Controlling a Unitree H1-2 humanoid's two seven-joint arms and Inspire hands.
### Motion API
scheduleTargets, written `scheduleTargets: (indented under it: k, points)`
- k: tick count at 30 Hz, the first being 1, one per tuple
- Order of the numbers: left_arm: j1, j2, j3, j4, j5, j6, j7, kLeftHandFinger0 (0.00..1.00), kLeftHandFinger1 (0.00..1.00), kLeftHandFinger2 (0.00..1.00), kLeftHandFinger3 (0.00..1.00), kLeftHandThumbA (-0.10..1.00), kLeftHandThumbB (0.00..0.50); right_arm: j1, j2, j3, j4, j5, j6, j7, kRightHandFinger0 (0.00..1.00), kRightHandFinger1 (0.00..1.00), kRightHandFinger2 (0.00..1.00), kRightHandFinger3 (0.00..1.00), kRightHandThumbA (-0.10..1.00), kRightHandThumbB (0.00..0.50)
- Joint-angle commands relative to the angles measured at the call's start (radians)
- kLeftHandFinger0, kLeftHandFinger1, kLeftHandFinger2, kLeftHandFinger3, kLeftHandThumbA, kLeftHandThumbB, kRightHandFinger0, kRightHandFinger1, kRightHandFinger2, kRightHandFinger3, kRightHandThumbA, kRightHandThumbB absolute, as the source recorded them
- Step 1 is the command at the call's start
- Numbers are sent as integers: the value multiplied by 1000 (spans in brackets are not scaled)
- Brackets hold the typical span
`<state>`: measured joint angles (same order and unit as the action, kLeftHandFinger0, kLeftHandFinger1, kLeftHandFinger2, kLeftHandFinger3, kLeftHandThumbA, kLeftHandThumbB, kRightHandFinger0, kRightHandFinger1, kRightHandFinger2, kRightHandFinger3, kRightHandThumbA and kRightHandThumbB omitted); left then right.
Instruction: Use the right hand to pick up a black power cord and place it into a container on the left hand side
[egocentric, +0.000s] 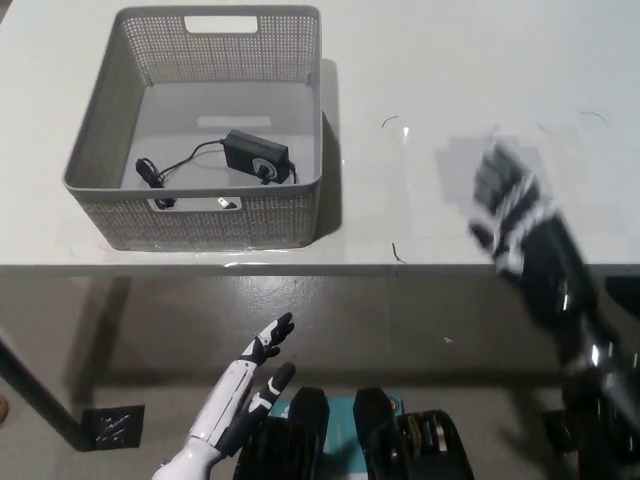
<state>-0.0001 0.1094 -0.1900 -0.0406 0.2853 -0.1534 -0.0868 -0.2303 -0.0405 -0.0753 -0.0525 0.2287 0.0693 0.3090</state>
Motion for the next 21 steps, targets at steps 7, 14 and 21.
scheduleTargets:
  k: [7,14,21]
  points:
    - [-45,-16,35,23,-27,-86,36,1000,1000,1000,1000,1000,113,170,83,131,225,101,-206,155,1000,1000,1000,1000,1000,392]
    - [-57,-19,46,37,-38,-99,33,1000,1000,1000,1000,1000,126,163,110,148,390,69,-300,162,1000,1000,1000,1000,1000,362]
    - [-51,-18,44,32,-30,-91,29,1000,1000,1000,1000,1000,120,144,114,144,450,74,-341,157,1000,1000,1000,1000,1000,355]
